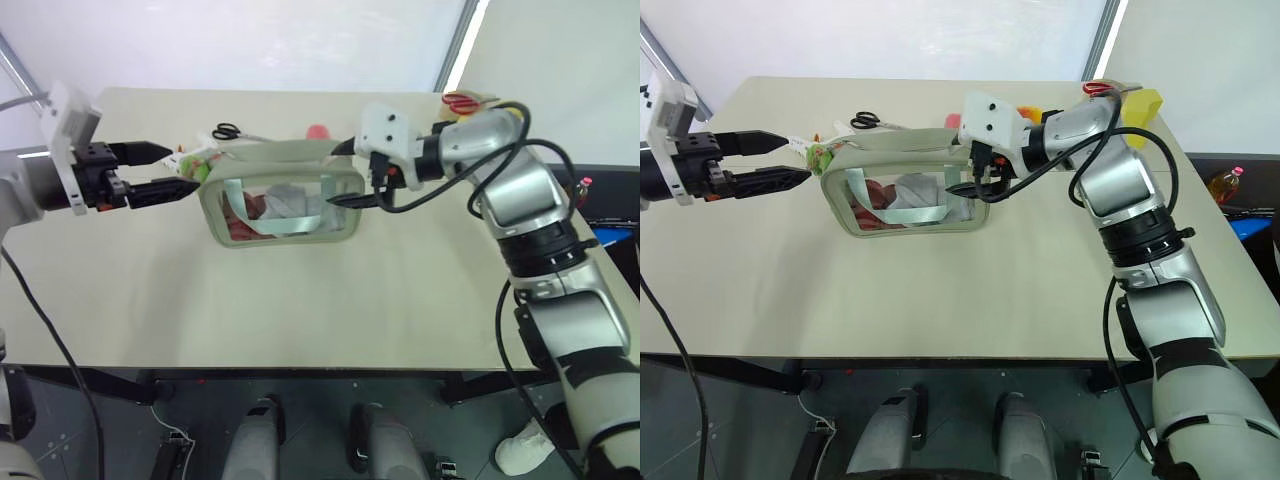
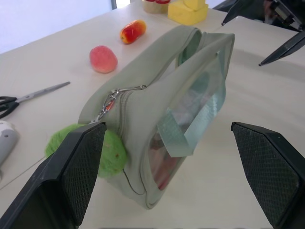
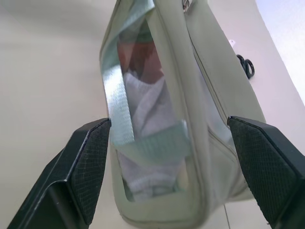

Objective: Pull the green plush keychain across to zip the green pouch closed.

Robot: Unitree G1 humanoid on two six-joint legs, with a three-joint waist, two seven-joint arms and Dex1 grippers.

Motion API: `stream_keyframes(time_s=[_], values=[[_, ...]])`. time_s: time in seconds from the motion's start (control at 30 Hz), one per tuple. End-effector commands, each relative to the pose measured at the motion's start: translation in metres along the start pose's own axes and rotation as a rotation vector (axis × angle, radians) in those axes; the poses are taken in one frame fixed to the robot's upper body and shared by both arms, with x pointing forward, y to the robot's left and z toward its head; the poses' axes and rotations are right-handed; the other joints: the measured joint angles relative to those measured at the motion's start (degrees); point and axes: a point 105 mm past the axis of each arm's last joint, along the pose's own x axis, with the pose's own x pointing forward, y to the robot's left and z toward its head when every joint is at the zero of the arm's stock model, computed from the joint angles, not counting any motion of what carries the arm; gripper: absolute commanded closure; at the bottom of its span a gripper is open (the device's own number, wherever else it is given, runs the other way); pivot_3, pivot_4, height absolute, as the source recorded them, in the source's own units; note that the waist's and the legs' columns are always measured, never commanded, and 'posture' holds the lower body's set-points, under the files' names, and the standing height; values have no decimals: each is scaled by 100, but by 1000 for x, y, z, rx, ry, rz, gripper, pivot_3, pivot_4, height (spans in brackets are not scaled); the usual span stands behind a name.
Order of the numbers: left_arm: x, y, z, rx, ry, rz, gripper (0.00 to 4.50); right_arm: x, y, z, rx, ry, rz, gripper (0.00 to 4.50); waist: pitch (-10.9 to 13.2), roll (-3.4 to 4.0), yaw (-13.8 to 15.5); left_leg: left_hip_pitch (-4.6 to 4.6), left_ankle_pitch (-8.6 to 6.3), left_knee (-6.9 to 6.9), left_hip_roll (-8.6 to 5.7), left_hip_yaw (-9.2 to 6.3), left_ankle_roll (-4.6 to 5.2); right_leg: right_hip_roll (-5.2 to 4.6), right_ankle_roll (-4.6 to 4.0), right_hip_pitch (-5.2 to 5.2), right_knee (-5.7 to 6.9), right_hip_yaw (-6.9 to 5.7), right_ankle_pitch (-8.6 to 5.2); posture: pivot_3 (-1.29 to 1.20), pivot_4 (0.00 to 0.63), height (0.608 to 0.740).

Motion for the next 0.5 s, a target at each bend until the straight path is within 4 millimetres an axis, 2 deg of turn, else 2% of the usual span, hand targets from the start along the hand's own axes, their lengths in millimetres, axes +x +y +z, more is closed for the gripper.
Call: stream_keyframes(time_s=[0.03, 0.17, 0.2, 0.23, 0.33, 0.4, 0.43, 0.5], values=[[-2, 0, 14, 48, -30, 10, 0, 1, -11, 5, -29, -2, -52, 355, 0, 0, 4, 0, 0, 0, 3, 0, 0, 2, 0, 0, 0, 0, 0, 0, 150, 740], [-3, 0, 14, 49, -29, 7, 0, 2, -14, -11, -13, 43, -62, 355, 0, 0, 6, -2, 5, 1, 4, 3, -3, 4, -1, 0, -3, 0, 1, 0, 150, 740], [-3, 0, 13, 46, -29, 10, 0, 2, -15, -13, -14, 52, -64, 884, 0, 0, 1, -3, 5, 0, 4, 3, -3, 4, -1, 0, -3, 0, 1, 0, 150, 740], [-4, 0, 13, 45, -29, 12, 0, 2, -14, -15, -11, 56, -60, 1140, 0, 0, -3, -3, 6, 0, 4, 3, -2, 4, -1, 0, -3, 1, 1, 0, 150, 740], [-5, 1, 12, 39, -30, 22, 0, 3, -13, -16, 3, 49, -52, 2733, 0, 0, -6, -3, 8, -2, 11, 3, 1, 9, -1, -3, -2, 1, 2, 0, 150, 740], [-7, 6, 11, 31, -37, 48, 0, 4, -12, -9, 24, 15, -44, 3833, 0, 0, -6, -3, 9, -2, 18, 3, 2, 16, -2, -5, -1, 1, 2, 0, 150, 740], [-8, 14, 13, 17, -67, 93, 0, 4, -12, -2, 38, -8, -45, 4355, 0, 0, -5, -3, 10, -2, 20, 4, 2, 18, -3, -6, -1, 1, 3, 0, 150, 740], [-8, 35, 16, -37, -138, 198, 0, 4, -11, 7, 46, -29, -39, 4478, 1, 1, -2, 0, 10, -2, 22, 3, 3, 20, -5, -6, 4, 1, 4, 0, 150, 740]])
